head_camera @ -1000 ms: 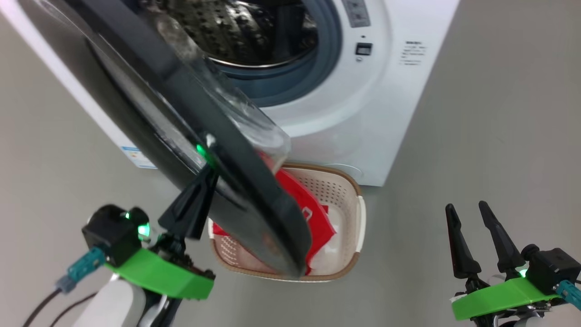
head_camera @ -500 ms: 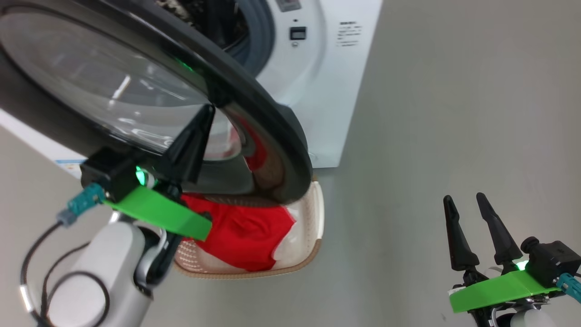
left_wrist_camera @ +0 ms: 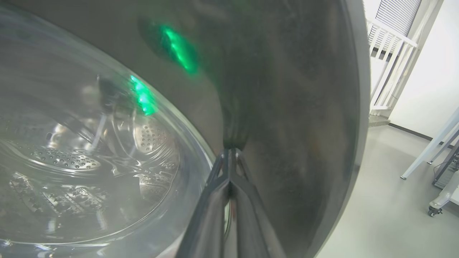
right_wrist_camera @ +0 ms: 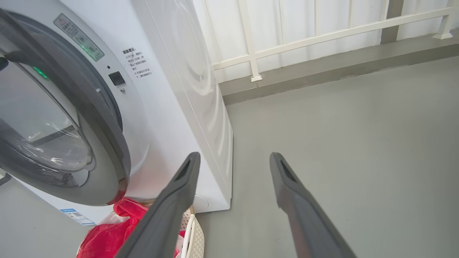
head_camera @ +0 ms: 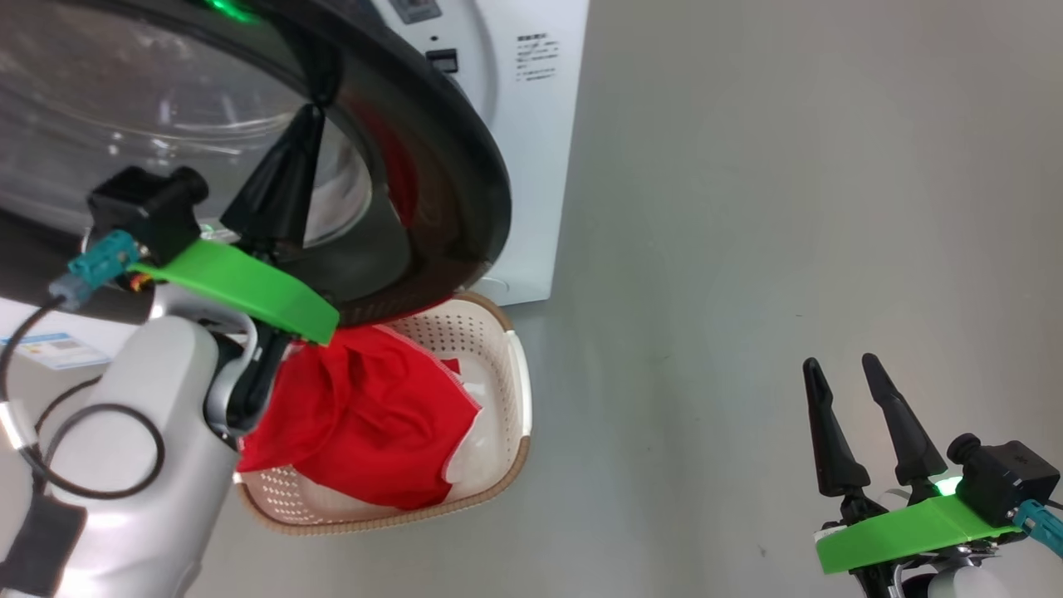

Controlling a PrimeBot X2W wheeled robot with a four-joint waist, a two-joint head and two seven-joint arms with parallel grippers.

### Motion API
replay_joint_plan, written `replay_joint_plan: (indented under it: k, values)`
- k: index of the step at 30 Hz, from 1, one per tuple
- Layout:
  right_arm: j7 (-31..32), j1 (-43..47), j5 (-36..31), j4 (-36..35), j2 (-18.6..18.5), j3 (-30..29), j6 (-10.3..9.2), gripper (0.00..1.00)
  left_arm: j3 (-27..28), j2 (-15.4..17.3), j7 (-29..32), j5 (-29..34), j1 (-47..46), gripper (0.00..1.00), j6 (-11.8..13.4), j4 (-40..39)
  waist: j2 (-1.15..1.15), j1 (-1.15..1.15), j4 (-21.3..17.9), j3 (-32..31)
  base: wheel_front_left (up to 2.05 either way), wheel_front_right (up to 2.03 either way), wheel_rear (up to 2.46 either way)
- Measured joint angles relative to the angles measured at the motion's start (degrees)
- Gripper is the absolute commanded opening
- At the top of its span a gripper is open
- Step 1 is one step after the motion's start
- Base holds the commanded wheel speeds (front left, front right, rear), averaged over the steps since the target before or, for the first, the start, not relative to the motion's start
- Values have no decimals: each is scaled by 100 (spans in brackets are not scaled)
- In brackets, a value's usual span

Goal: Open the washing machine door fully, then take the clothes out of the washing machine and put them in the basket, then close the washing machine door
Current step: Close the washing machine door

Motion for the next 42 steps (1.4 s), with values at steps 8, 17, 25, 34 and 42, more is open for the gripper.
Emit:
replay_joint_plan:
  k: [8, 17, 25, 34, 42]
  values:
    - [0, 14, 0, 0, 1, -65, 0, 100, 96, 10, 0, -7, -21, 0, -3, 148, 0, 0, -72, -71, 0, 0, 0]
    - [0, 57, -85, 1, 1, -165, 0, 100, 303, -82, 0, 5, 480, 0, -3, 132, 0, 0, 103, -248, 0, 0, 0]
    - [0, 86, -314, 5, 1, -193, 0, 100, 740, -220, 0, 222, 1289, 0, -3, 51, 0, 0, 361, -397, 0, 0, 0]
    - [0, 114, -415, 2, 2, -301, 0, 100, 1158, -396, 0, 610, 1993, 0, -3, -135, 0, 0, 648, -480, 0, 0, 0]
    - [0, 285, -475, -4, 3, -370, 0, 100, 1611, -466, 0, 1027, 2600, 44, -4, -403, 0, 0, 874, -553, 0, 0, 0]
